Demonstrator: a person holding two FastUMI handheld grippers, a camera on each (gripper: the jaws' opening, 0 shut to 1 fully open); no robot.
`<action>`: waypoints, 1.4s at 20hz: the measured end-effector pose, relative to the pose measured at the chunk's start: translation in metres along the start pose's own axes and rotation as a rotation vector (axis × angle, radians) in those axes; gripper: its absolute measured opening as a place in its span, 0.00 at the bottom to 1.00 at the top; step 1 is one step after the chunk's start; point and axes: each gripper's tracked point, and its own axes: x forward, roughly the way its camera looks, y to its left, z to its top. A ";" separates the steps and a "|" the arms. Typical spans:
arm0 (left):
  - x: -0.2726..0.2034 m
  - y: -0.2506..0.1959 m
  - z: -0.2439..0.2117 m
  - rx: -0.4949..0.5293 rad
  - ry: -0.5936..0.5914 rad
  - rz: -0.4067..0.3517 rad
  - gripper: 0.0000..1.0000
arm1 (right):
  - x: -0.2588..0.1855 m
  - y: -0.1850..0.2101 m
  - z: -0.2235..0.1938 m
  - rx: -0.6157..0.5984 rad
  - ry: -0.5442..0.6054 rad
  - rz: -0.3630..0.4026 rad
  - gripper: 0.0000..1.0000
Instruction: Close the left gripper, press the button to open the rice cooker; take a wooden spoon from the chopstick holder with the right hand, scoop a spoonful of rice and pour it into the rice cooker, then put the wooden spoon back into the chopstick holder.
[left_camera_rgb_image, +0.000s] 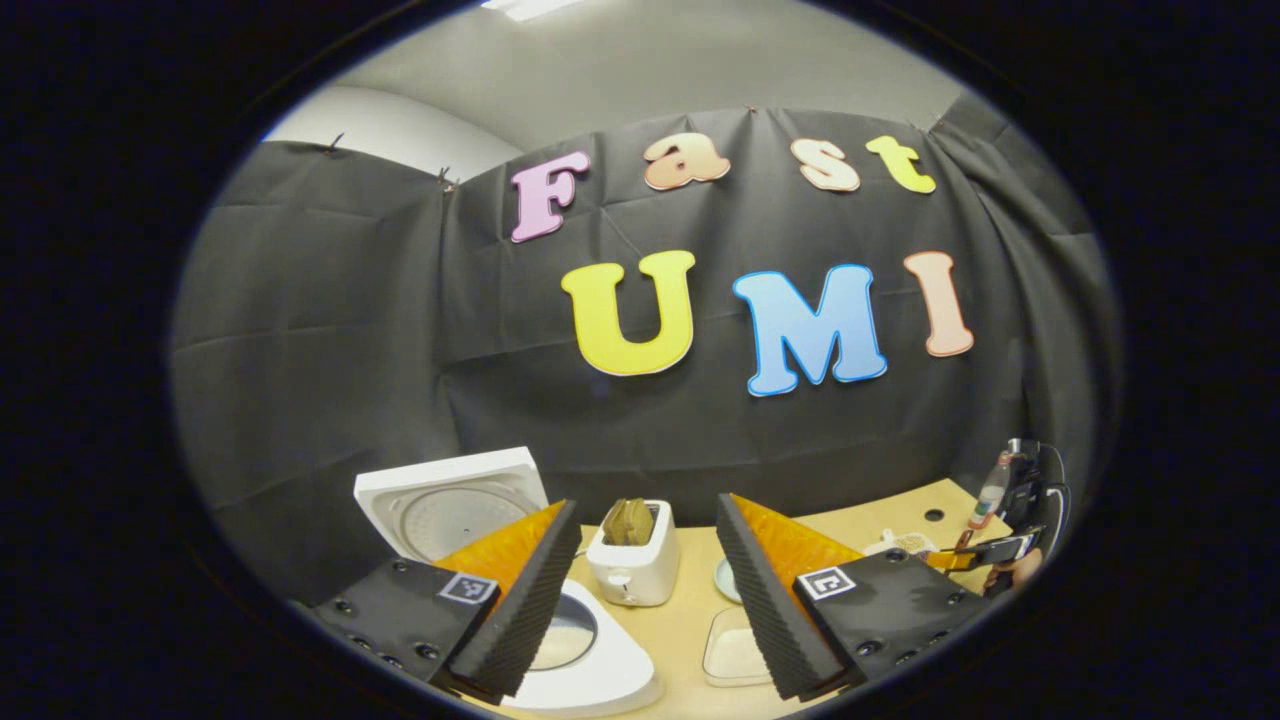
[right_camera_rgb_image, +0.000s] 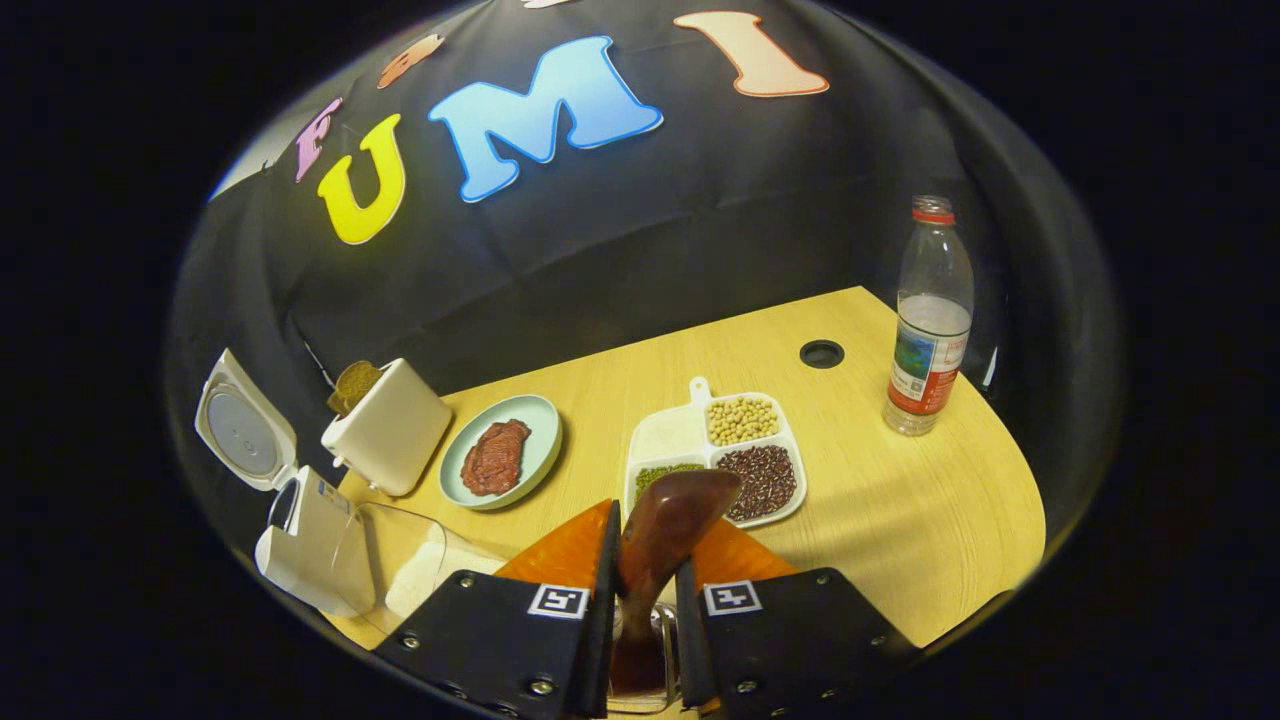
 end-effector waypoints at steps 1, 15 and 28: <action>0.002 -0.003 -0.003 -0.008 0.003 -0.015 0.99 | -0.003 0.002 -0.002 0.013 -0.003 0.007 0.21; -0.003 0.000 0.011 -0.082 -0.102 -0.144 0.99 | -0.100 0.049 0.070 -0.017 -0.250 -0.089 0.08; -0.021 0.038 0.012 -0.068 -0.149 -0.124 0.90 | -0.102 0.158 0.090 -0.074 -0.265 0.072 0.08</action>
